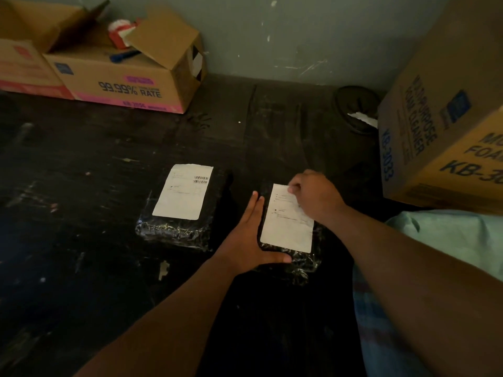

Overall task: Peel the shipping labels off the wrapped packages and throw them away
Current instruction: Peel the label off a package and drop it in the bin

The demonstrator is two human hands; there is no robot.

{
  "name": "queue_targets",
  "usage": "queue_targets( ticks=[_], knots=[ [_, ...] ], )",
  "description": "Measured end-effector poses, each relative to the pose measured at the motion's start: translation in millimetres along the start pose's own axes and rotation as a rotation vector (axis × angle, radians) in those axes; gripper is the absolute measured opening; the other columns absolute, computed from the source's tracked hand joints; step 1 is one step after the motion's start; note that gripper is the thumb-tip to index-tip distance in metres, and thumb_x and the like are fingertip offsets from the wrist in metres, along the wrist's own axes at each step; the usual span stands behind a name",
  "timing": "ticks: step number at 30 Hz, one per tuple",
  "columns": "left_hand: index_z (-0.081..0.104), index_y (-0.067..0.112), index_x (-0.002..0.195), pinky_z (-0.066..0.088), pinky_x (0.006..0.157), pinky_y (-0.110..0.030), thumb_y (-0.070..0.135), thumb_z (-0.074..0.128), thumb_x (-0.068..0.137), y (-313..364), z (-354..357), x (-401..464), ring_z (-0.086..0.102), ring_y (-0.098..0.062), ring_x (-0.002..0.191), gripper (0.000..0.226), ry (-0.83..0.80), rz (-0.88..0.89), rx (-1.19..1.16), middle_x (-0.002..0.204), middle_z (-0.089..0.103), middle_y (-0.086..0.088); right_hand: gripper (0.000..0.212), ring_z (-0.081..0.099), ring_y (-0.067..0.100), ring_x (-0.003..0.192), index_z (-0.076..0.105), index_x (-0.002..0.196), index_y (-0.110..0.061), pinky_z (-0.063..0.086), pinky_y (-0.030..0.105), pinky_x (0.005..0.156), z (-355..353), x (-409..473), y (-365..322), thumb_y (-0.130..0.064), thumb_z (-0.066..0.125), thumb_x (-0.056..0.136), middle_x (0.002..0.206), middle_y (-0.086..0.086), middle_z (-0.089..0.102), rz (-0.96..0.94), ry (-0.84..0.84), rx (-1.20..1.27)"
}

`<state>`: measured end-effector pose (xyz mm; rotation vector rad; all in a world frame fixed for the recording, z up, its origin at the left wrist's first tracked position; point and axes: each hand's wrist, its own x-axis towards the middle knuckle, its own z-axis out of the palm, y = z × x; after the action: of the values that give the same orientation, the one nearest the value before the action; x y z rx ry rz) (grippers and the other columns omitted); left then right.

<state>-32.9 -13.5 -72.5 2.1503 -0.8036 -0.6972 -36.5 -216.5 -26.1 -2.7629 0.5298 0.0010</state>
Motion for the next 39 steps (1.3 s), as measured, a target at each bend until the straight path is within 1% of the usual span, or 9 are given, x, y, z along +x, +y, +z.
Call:
queue_targets(
  ticks=[6, 12, 16, 20, 24, 27, 32, 35, 39],
  knots=[
    [-0.011, 0.028, 0.159, 0.015, 0.110, -0.022, 0.056, 0.089, 0.064, -1, 1, 0, -0.003, 0.013, 0.138, 0.141, 0.015, 0.002, 0.000, 0.162, -0.025, 0.026, 0.021, 0.053, 0.016, 0.101, 0.070, 0.108, -0.017, 0.044, 0.028, 0.084, -9, -23, -6, -0.025, 0.054, 0.097, 0.105, 0.001, 0.058, -0.169, 0.087, -0.026],
    [-0.008, 0.027, 0.160, 0.015, 0.112, -0.022, 0.053, 0.092, 0.061, -4, 3, 1, 0.002, 0.005, 0.145, 0.143, 0.045, 0.018, -0.034, 0.165, -0.019, 0.017, 0.019, 0.055, 0.018, 0.098, 0.072, 0.106, -0.016, 0.041, 0.025, 0.080, -15, -47, -16, -0.022, 0.057, 0.096, 0.102, 0.003, 0.060, -0.248, 0.105, -0.063],
    [-0.007, 0.025, 0.160, 0.016, 0.112, -0.021, 0.053, 0.091, 0.062, -4, 3, 2, 0.003, 0.003, 0.146, 0.142, 0.050, 0.042, -0.026, 0.166, -0.020, 0.016, 0.019, 0.058, 0.024, 0.094, 0.074, 0.100, -0.011, 0.047, 0.032, 0.079, -21, -59, -18, -0.021, 0.059, 0.095, 0.097, 0.009, 0.062, -0.266, 0.154, -0.062],
    [-0.008, 0.026, 0.160, 0.020, 0.119, -0.029, 0.054, 0.092, 0.061, -1, -3, 5, 0.006, -0.005, 0.151, 0.144, 0.020, 0.057, -0.009, 0.165, -0.023, 0.015, 0.024, 0.056, 0.026, 0.102, 0.071, 0.114, -0.015, 0.051, 0.041, 0.084, -20, -64, -22, -0.022, 0.058, 0.095, 0.106, 0.010, 0.061, -0.157, 0.175, -0.084],
    [-0.016, 0.024, 0.158, 0.018, 0.124, -0.038, 0.058, 0.088, 0.064, -5, -4, 6, -0.001, -0.011, 0.154, 0.144, -0.028, 0.098, 0.021, 0.162, -0.031, 0.015, 0.041, 0.048, 0.026, 0.118, 0.053, 0.137, -0.016, 0.050, 0.038, 0.093, -18, -61, -28, -0.022, 0.054, 0.097, 0.125, 0.009, 0.052, -0.038, 0.165, -0.171],
    [-0.021, 0.024, 0.157, 0.014, 0.125, -0.045, 0.064, 0.083, 0.068, -11, -8, 9, -0.012, -0.013, 0.154, 0.142, -0.059, 0.141, 0.054, 0.159, -0.035, 0.017, 0.038, 0.047, 0.027, 0.117, 0.054, 0.135, -0.017, 0.049, 0.038, 0.093, -18, -59, -30, -0.022, 0.053, 0.097, 0.127, 0.009, 0.050, 0.016, 0.156, -0.213],
    [-0.017, 0.022, 0.158, 0.014, 0.123, -0.033, 0.064, 0.084, 0.065, -17, -11, 11, -0.006, -0.004, 0.151, 0.144, -0.052, 0.186, 0.057, 0.159, -0.036, 0.021, 0.020, 0.056, 0.025, 0.102, 0.067, 0.111, -0.023, 0.049, 0.040, 0.086, -27, -63, -36, -0.025, 0.054, 0.096, 0.114, 0.005, 0.059, 0.037, 0.133, -0.254],
    [-0.013, 0.022, 0.159, 0.015, 0.122, -0.032, 0.064, 0.085, 0.065, -19, -10, 13, -0.002, -0.006, 0.152, 0.143, -0.052, 0.198, 0.068, 0.160, -0.031, 0.021, 0.021, 0.062, 0.023, 0.092, 0.068, 0.111, -0.022, 0.049, 0.035, 0.079, -34, -69, -40, -0.025, 0.051, 0.098, 0.106, 0.004, 0.063, 0.015, 0.045, -0.250],
    [-0.007, 0.021, 0.160, 0.017, 0.114, -0.024, 0.062, 0.086, 0.065, -19, -13, 13, 0.005, -0.008, 0.152, 0.139, -0.055, 0.205, 0.098, 0.163, -0.025, 0.019, 0.023, 0.062, 0.023, 0.095, 0.068, 0.114, -0.020, 0.046, 0.031, 0.076, -39, -77, -46, -0.024, 0.051, 0.099, 0.109, 0.006, 0.062, -0.019, -0.021, -0.279]
  ],
)
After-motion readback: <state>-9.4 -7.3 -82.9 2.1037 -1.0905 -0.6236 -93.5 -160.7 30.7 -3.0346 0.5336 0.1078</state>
